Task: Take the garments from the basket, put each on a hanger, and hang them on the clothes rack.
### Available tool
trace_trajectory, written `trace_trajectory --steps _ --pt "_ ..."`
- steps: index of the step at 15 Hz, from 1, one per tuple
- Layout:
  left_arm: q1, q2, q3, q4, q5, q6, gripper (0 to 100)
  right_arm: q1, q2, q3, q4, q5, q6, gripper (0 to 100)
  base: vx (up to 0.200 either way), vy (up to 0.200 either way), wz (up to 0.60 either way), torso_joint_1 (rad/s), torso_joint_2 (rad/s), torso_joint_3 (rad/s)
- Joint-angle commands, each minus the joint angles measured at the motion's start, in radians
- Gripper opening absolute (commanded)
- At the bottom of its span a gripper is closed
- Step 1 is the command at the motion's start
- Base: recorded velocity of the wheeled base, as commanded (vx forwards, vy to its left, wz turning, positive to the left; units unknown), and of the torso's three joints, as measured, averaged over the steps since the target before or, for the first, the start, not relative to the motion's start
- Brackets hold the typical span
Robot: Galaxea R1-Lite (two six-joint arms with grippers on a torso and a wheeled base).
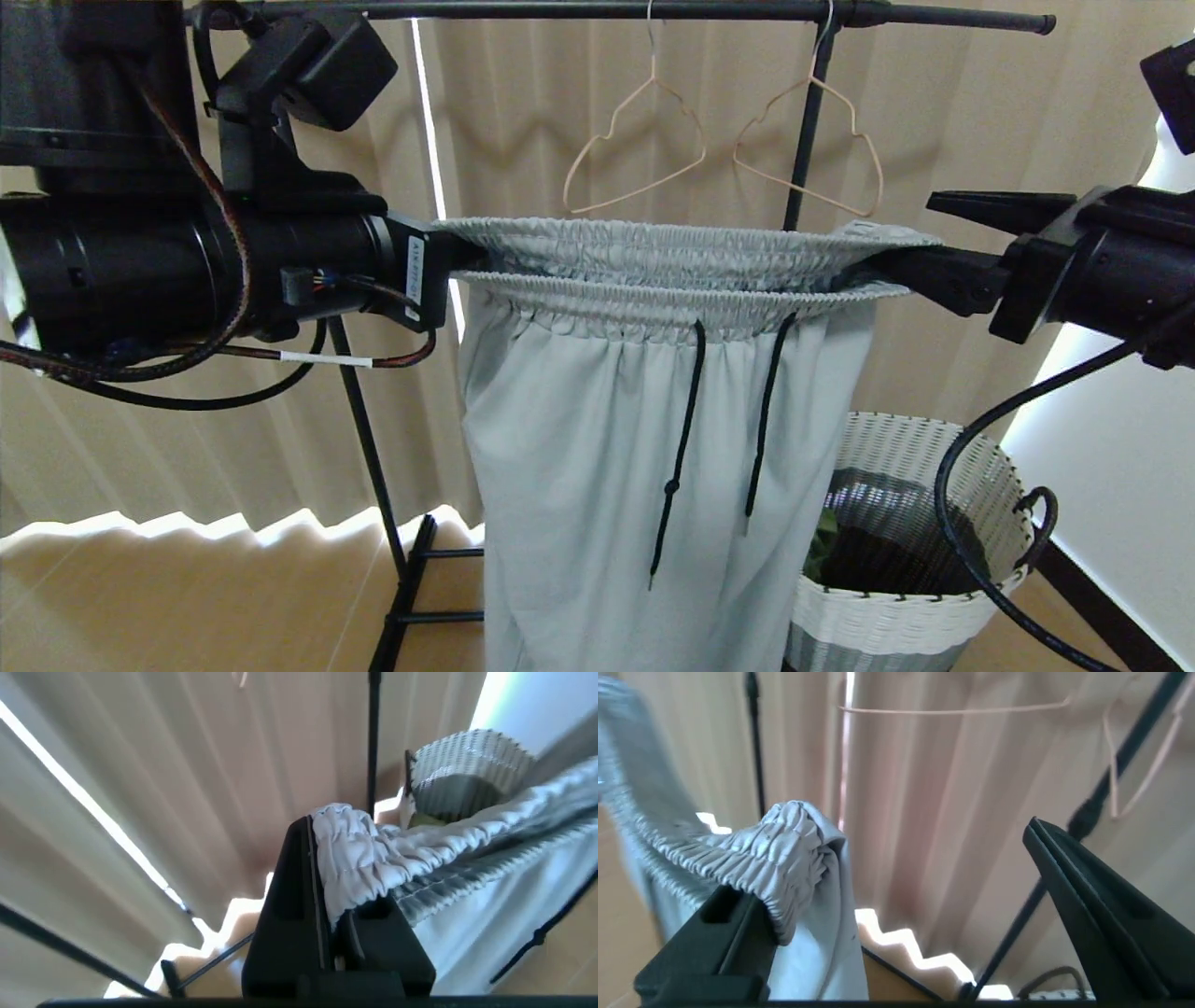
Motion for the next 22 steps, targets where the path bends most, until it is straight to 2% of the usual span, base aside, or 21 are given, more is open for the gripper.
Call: trace_trajectory --steps 1,3,8,11,14,15,16,19,20,22 --pt "0.032 0.009 0.003 -0.001 0.006 0.024 0 0.004 -0.040 0.025 0.001 0.024 0.000 100 0.000 0.000 0.00 0.000 0.00 0.000" --pt "0.061 0.013 0.003 -0.001 0.018 0.044 0 0.004 -0.060 0.047 0.001 0.055 -0.002 100 0.000 0.000 0.00 0.000 0.00 0.000" --pt "0.062 0.015 0.061 -0.045 0.018 0.044 0 0.004 -0.080 0.067 -0.001 0.118 -0.002 100 0.000 0.000 0.00 0.000 0.00 0.000" --pt "0.072 0.019 0.055 -0.057 0.020 0.057 0 0.004 -0.090 0.129 0.005 0.118 -0.026 100 0.000 0.000 0.00 0.000 0.00 0.000" --pt "0.075 0.019 0.056 -0.057 0.020 0.064 0 0.044 -0.106 0.143 0.002 0.142 -0.035 100 0.000 0.000 0.00 0.000 0.00 0.000" --pt "0.073 0.019 0.063 -0.057 0.020 0.064 0 0.046 -0.112 0.145 0.002 0.197 -0.035 100 0.000 0.000 0.00 0.000 0.00 0.000" --pt "0.073 0.018 0.063 -0.057 0.020 0.064 0 0.046 -0.112 0.145 0.002 0.214 -0.035 100 0.000 0.000 0.00 0.000 0.00 0.000" --pt "0.078 -0.002 0.083 -0.054 0.034 0.064 0 0.024 -0.110 0.152 0.016 0.187 -0.042 100 0.000 0.000 0.00 0.000 0.00 0.000" --pt "0.101 -0.037 0.112 -0.054 0.037 0.070 0 -0.014 -0.112 0.165 0.014 0.142 -0.048 100 0.000 0.000 0.00 0.000 0.00 0.000" --pt "0.159 -0.107 0.188 -0.057 0.035 0.102 0 -0.094 -0.113 0.197 0.013 0.059 -0.111 100 0.000 0.000 0.00 0.000 0.00 0.000"
